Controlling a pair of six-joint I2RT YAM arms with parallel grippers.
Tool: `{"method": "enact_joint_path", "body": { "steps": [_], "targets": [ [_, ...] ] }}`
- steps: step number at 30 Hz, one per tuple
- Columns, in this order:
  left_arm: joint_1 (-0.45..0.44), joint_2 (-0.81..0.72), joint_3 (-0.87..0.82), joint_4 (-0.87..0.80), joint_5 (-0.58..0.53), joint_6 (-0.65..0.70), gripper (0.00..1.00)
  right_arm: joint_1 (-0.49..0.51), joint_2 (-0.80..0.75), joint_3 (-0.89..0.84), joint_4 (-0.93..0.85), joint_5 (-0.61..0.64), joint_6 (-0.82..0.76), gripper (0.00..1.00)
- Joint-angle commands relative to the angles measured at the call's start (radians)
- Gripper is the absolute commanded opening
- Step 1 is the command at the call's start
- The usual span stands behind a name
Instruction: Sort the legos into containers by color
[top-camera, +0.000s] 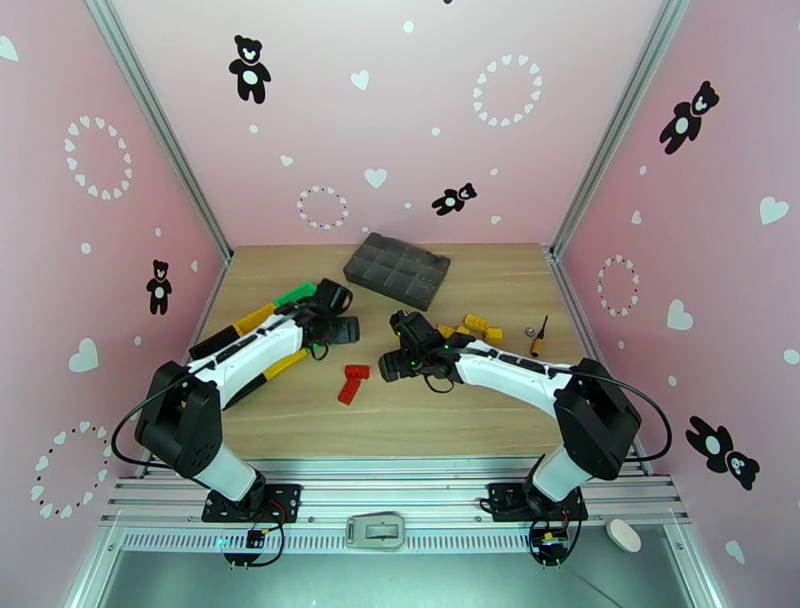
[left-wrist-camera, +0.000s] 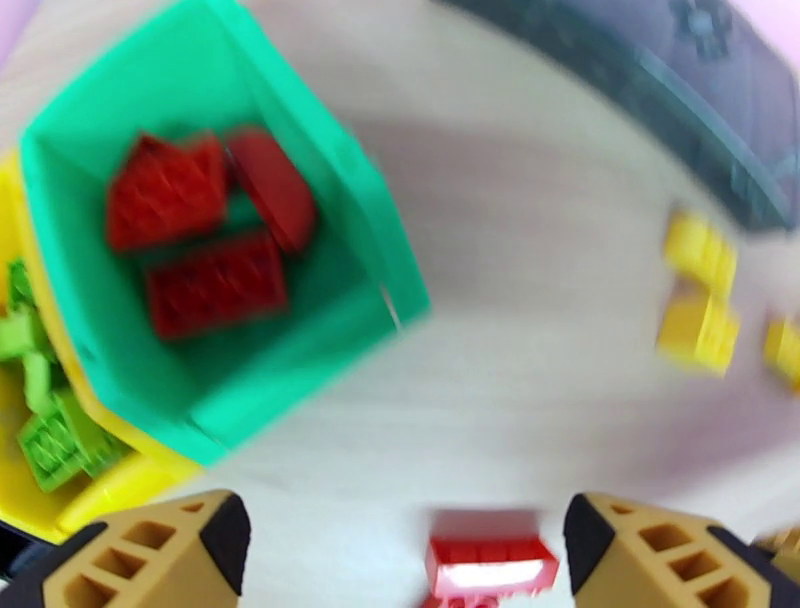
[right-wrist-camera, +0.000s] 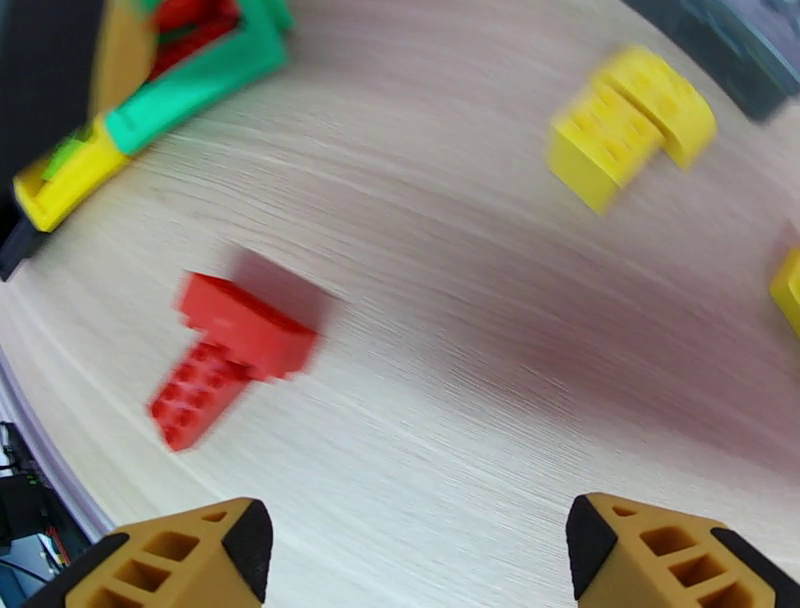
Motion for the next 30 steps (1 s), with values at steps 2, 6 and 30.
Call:
{"method": "enact_joint_path", "body": {
  "steps": [2, 6, 30],
  "targets": [
    [-0.064, -0.023, -0.071, 0.052, 0.043, -0.035, 0.92, -0.03, -0.052, -0.068, -0.002, -0.003, 0.023, 0.86],
    [-0.124, -0.004, -0.112, 0.1, 0.068, -0.046, 0.95, -0.048, -0.091, -0.119, -0.001, 0.0, 0.03, 0.87],
    [-0.196, 0.184, -0.066, 0.078, 0.011, -0.083, 0.82, -0.052, -0.109, -0.14, 0.007, 0.002, 0.039, 0.86]
  ]
}}
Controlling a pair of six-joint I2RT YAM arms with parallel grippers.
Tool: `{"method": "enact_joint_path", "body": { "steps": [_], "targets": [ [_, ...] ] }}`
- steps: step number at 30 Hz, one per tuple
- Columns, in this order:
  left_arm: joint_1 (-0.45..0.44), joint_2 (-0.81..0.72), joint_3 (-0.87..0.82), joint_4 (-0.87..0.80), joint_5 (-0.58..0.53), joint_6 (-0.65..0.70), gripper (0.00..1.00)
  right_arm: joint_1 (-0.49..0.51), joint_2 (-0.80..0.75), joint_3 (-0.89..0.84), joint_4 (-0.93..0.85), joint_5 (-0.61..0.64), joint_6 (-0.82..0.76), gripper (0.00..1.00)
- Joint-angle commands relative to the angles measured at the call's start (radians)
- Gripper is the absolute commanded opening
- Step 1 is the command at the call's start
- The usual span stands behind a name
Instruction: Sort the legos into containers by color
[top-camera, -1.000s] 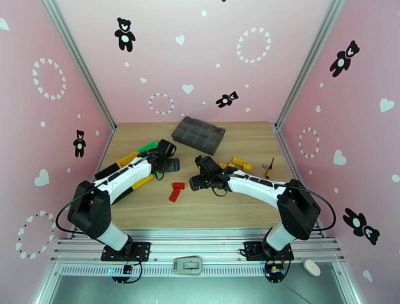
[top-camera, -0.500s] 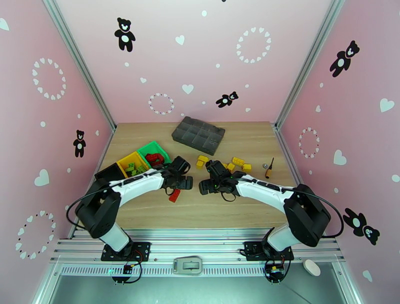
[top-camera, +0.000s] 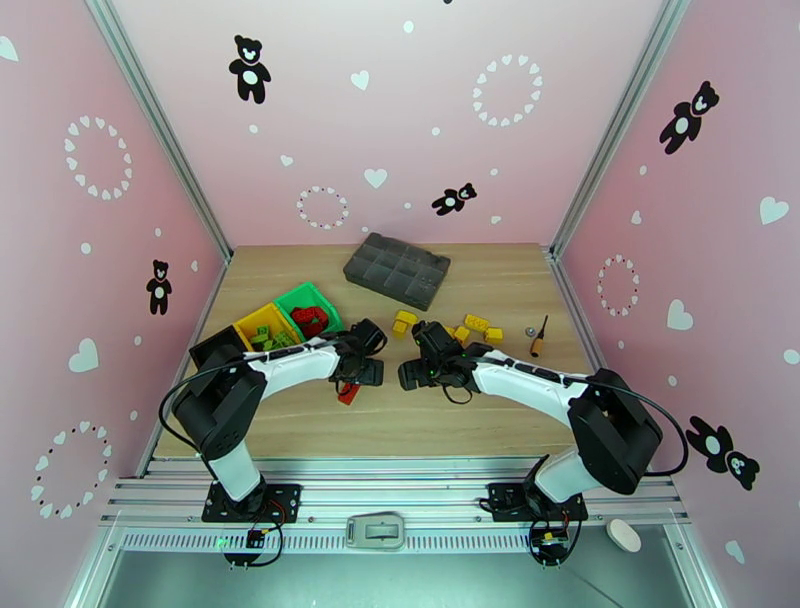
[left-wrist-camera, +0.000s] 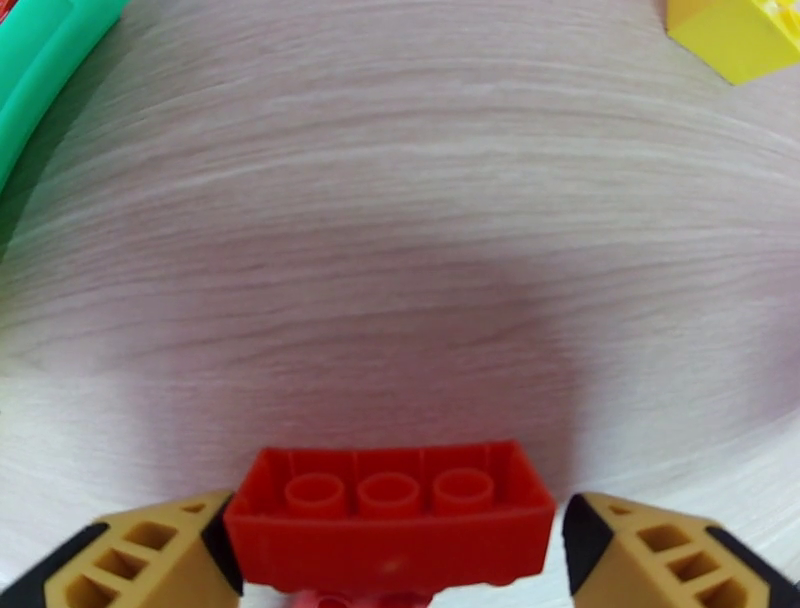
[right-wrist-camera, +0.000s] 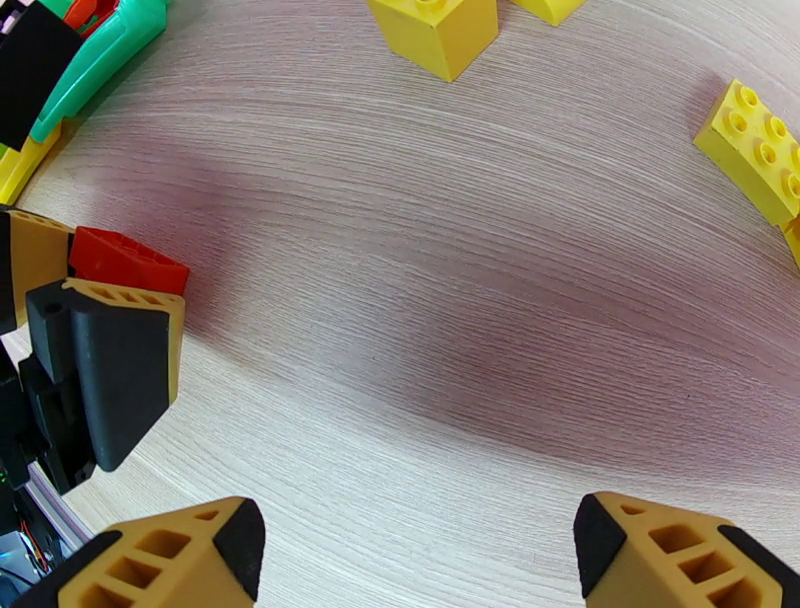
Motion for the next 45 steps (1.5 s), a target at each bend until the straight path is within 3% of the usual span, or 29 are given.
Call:
{"method": "enact_joint_path", "body": {
  "steps": [1, 8, 12, 19, 27, 35, 42, 45],
  "targets": [
    [-0.004, 0.02, 0.028, -0.007, -0.02, -0.007, 0.81, -0.002, -0.018, -0.003, 0.005, 0.004, 0.01, 0.86],
    [-0.004, -0.012, 0.039, -0.021, -0.038, -0.014, 0.56, -0.002, -0.013, -0.001, 0.017, -0.01, 0.013, 0.85],
    [-0.003, -0.047, 0.052, -0.042, -0.07, -0.008, 0.5, -0.001, -0.011, 0.003, 0.031, -0.027, 0.018, 0.85],
    [0.055, -0.108, 0.1, -0.099, -0.12, 0.034, 0.5, 0.04, 0.004, 0.039, 0.038, -0.041, 0.014, 0.84],
    [0.23, -0.134, 0.199, -0.14, -0.132, 0.114, 0.5, 0.099, 0.051, 0.114, 0.034, -0.047, 0.013, 0.83],
    [0.389, -0.045, 0.326, -0.132, -0.091, 0.165, 0.5, 0.13, 0.073, 0.148, 0.027, -0.043, 0.018, 0.82],
    [0.441, 0.065, 0.422, -0.139, -0.09, 0.187, 0.51, 0.132, 0.068, 0.149, 0.017, -0.041, 0.018, 0.82],
    [0.446, 0.089, 0.448, -0.152, -0.1, 0.191, 0.58, 0.132, 0.067, 0.147, 0.015, -0.041, 0.018, 0.82]
  ]
}}
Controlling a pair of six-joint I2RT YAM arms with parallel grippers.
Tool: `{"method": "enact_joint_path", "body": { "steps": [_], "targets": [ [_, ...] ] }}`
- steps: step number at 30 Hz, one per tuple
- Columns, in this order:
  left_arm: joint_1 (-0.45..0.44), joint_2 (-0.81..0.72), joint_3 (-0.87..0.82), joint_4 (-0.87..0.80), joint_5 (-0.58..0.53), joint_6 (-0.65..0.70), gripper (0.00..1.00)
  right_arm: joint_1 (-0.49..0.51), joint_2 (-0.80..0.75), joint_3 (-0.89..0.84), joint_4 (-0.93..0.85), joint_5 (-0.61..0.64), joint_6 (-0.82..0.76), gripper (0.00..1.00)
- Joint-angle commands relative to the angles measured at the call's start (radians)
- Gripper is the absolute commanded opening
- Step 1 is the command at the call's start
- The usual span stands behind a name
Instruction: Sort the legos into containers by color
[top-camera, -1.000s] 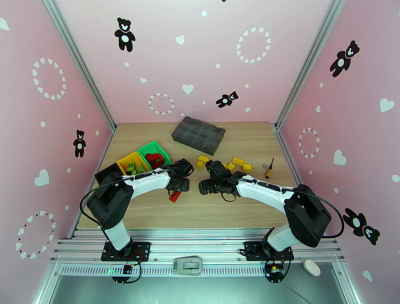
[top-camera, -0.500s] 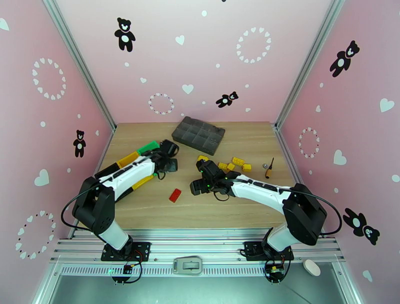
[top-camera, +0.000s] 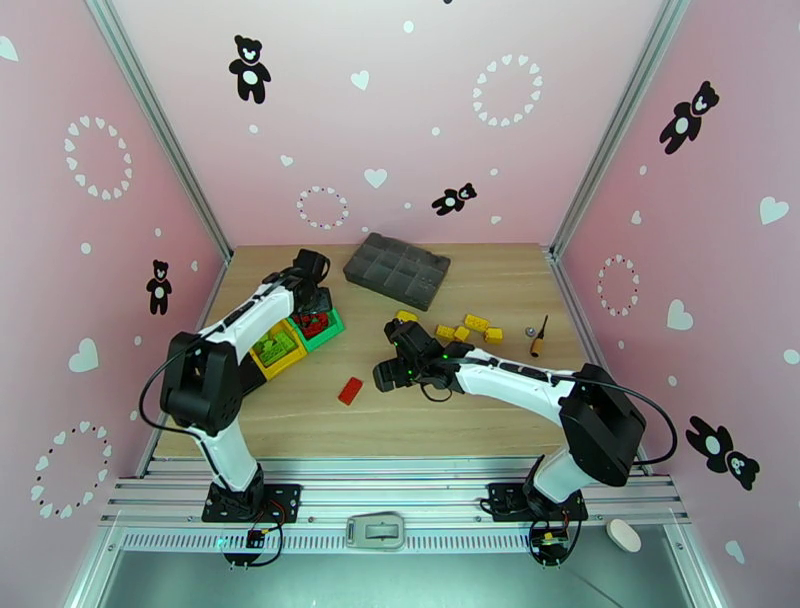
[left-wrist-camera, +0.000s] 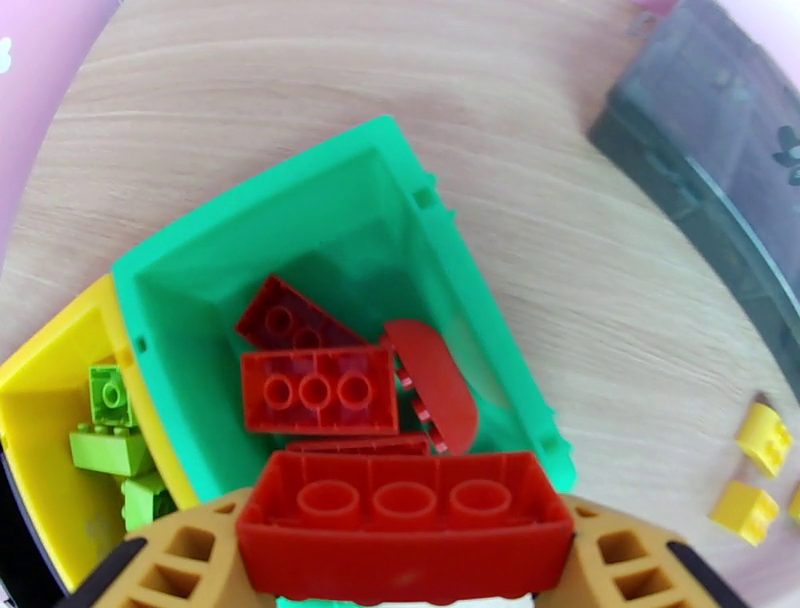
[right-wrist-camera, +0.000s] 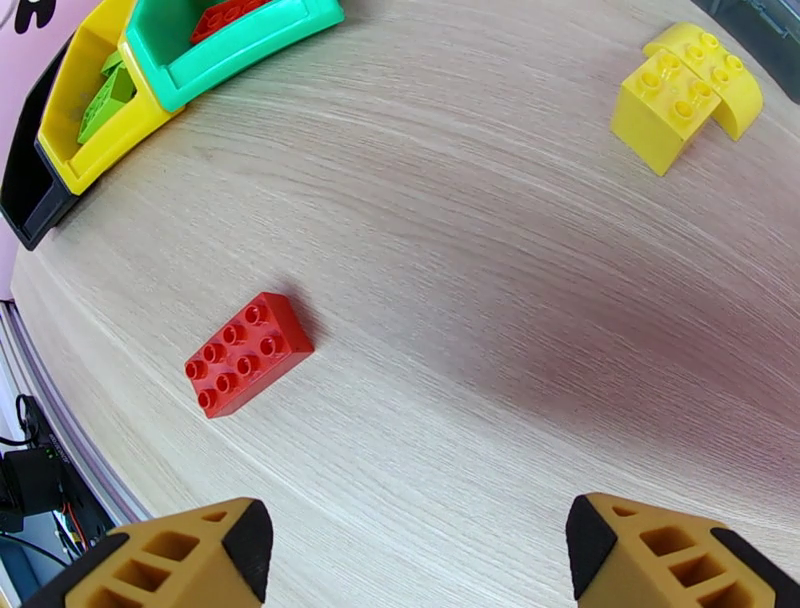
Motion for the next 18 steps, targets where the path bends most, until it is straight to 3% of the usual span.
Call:
{"method": "enact_joint_path", "body": {
  "steps": [1, 7, 13, 18],
  "targets": [
    [0.007, 0.021, 0.053, -0.027, -0.002, 0.022, 0.64, 0.006, 0.007, 0.023, -0.014, -0.001, 0.004, 0.82],
    [0.007, -0.016, 0.042, -0.031, 0.011, 0.019, 0.81, 0.006, 0.009, 0.026, -0.012, -0.002, 0.001, 0.82],
    [-0.001, -0.106, -0.015, -0.038, 0.021, 0.017, 0.83, 0.005, 0.01, 0.031, -0.013, 0.002, -0.008, 0.82],
    [-0.066, -0.192, -0.094, -0.026, 0.038, 0.032, 0.83, 0.006, 0.014, 0.037, -0.022, 0.012, -0.021, 0.82]
  ]
}}
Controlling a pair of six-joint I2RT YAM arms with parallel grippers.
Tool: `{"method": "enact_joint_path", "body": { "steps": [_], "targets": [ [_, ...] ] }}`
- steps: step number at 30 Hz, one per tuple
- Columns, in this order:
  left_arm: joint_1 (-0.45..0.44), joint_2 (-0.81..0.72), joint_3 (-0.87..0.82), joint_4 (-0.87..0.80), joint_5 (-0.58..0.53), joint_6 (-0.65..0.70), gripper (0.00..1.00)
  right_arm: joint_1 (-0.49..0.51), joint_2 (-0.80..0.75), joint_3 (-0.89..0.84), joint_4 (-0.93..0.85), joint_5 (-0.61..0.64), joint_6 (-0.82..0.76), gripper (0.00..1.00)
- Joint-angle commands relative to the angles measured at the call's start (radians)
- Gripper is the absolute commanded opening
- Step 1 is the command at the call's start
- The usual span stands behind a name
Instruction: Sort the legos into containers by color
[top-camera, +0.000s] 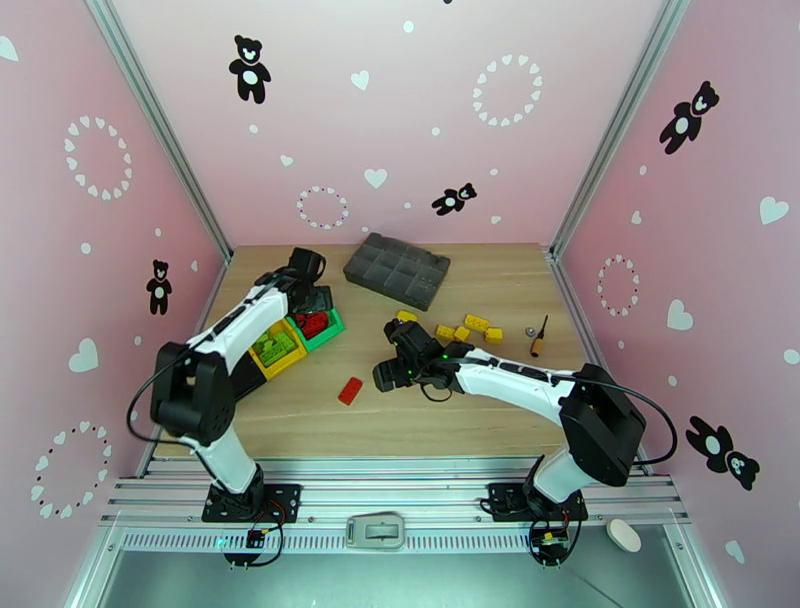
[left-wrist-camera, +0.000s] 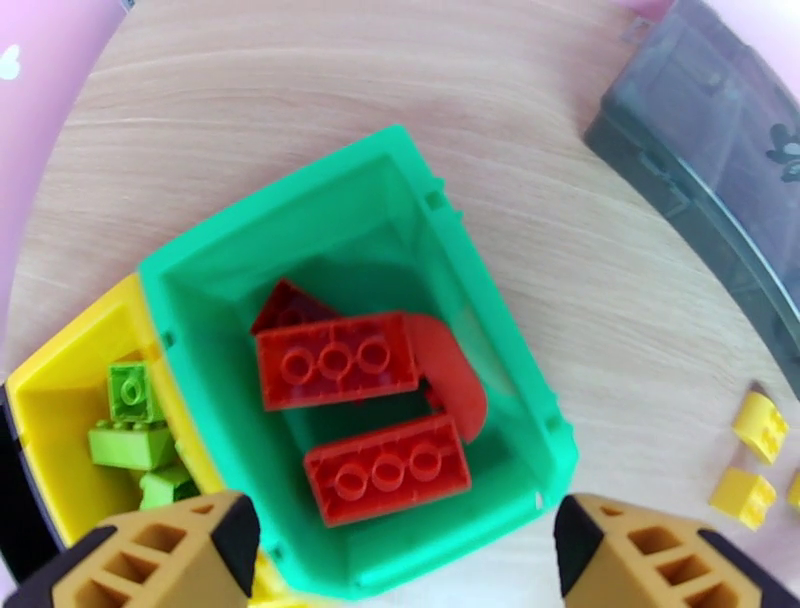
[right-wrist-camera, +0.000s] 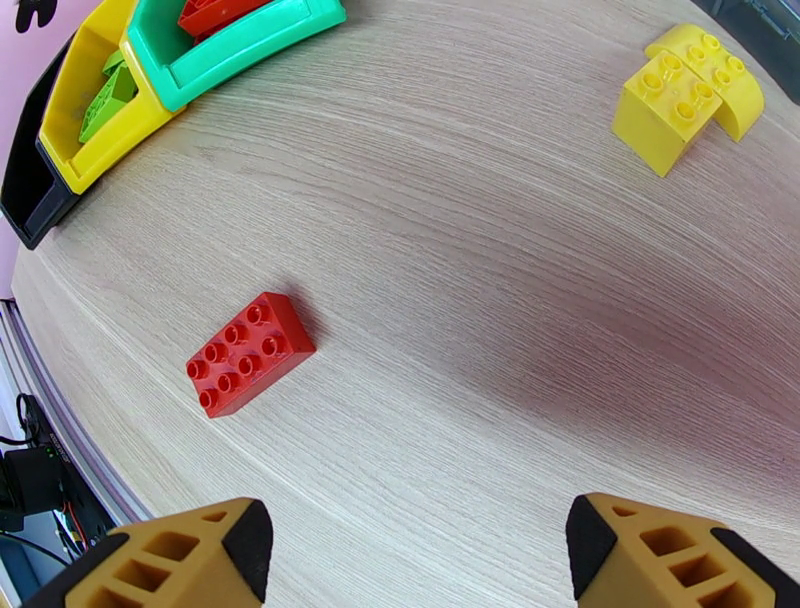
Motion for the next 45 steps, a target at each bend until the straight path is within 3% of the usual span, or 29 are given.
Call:
{"method": "enact_joint_path", "body": {
  "steps": [1, 14, 23, 45],
  "targets": [
    [-0.062, -0.065, -0.053, -0.004, 0.033, 0.02, 0.83, 0.005, 0.013, 0.033, -0.021, 0.015, -0.02, 0.82],
    [-0.277, -0.191, -0.345, 0.065, 0.164, 0.018, 0.72, -0.055, -0.024, -0.017, -0.033, -0.002, -0.032, 0.81],
    [-0.385, -0.174, -0.507, 0.147, 0.192, -0.03, 0.71, -0.088, -0.074, -0.077, -0.032, -0.013, -0.017, 0.81],
    [-0.472, -0.046, -0.497, 0.135, 0.073, -0.109, 0.49, -0.088, -0.092, -0.08, -0.031, -0.001, -0.011, 0.8]
  ]
}}
